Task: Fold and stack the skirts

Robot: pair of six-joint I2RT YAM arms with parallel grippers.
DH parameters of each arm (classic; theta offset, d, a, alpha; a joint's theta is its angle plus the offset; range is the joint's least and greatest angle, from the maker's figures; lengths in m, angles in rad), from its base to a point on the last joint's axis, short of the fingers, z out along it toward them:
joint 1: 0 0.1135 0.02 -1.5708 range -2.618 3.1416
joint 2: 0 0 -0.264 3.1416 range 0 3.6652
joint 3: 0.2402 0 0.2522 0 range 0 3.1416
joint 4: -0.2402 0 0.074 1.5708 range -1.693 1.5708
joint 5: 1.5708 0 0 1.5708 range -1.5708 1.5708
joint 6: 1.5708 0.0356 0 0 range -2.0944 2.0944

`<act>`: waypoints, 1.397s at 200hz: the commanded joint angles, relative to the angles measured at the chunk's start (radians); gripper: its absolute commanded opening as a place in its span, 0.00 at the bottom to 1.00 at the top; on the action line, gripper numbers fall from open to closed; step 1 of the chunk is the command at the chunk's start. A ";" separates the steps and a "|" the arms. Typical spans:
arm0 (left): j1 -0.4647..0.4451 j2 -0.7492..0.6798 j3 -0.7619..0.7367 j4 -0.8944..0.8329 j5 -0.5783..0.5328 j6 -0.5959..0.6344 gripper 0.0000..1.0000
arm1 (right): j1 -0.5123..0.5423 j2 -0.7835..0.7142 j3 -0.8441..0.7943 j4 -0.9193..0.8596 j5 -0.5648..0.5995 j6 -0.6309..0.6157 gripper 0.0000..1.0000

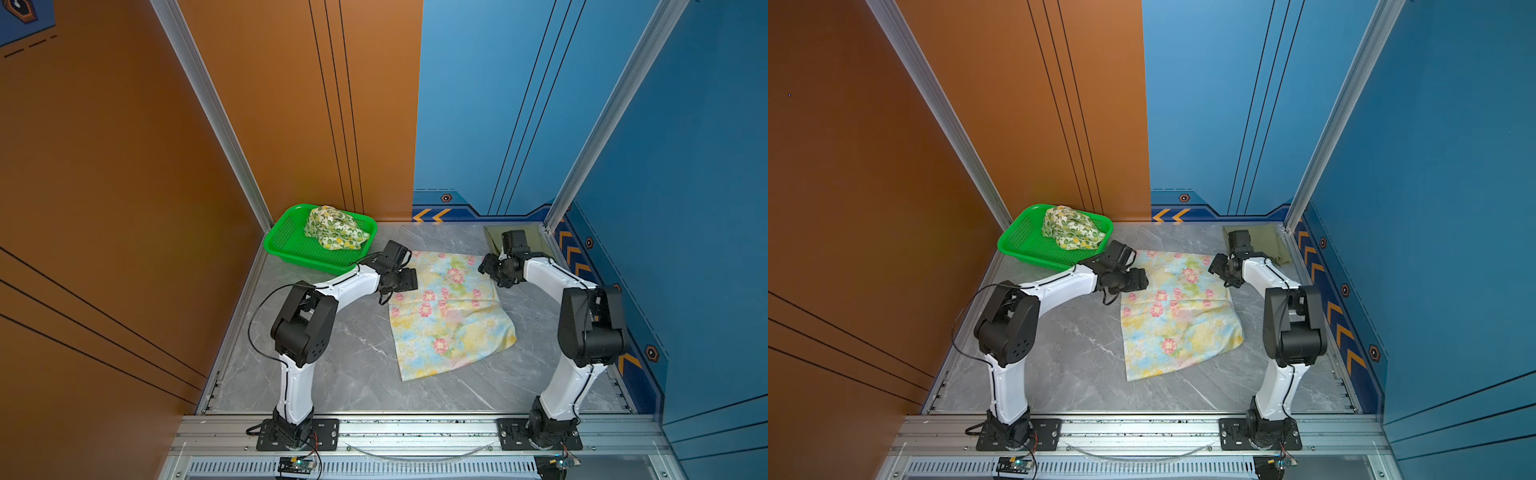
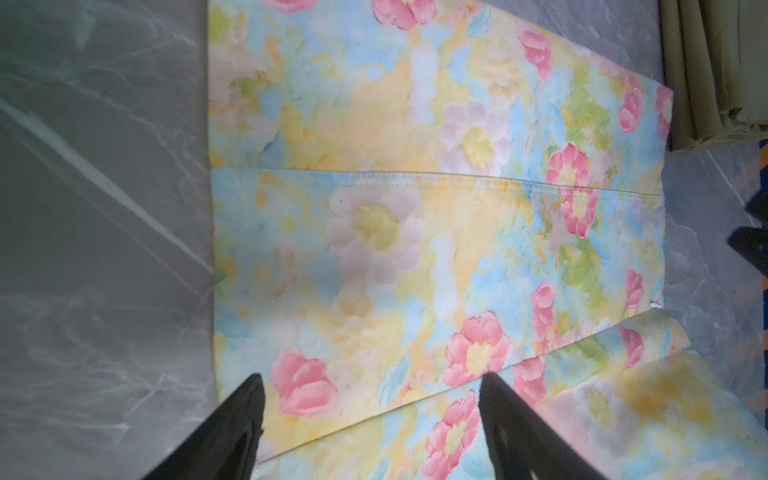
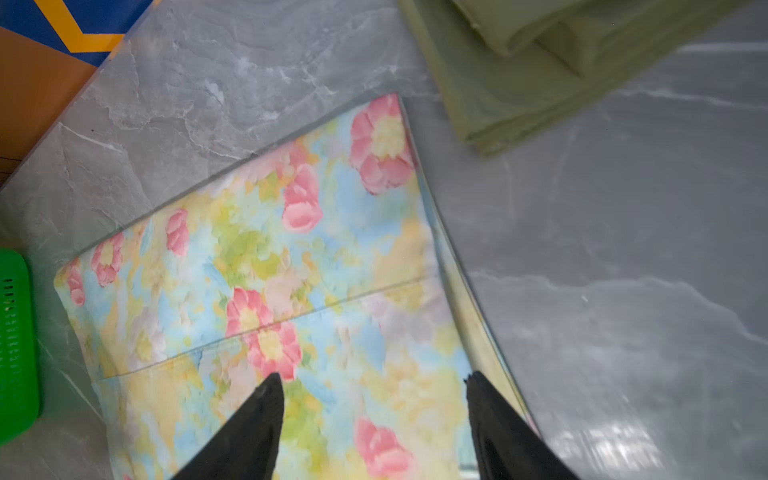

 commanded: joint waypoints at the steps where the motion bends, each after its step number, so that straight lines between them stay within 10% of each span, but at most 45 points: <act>1: 0.020 -0.047 0.000 -0.034 0.028 0.025 0.82 | -0.022 0.104 0.134 0.024 -0.066 -0.020 0.67; 98: 0.045 -0.040 -0.001 -0.048 0.052 0.032 0.83 | 0.016 0.404 0.431 -0.026 -0.073 -0.074 0.63; 172: 0.037 -0.085 -0.076 -0.043 0.050 0.013 0.83 | 0.085 0.641 0.995 -0.088 -0.212 -0.044 0.65; 239: -0.021 -0.065 -0.053 -0.040 0.028 0.049 0.84 | 0.035 0.117 0.359 -0.111 -0.021 -0.068 0.70; 279: -0.041 -0.085 -0.072 -0.040 0.029 0.059 0.84 | -0.003 0.095 0.233 -0.111 -0.010 -0.096 0.70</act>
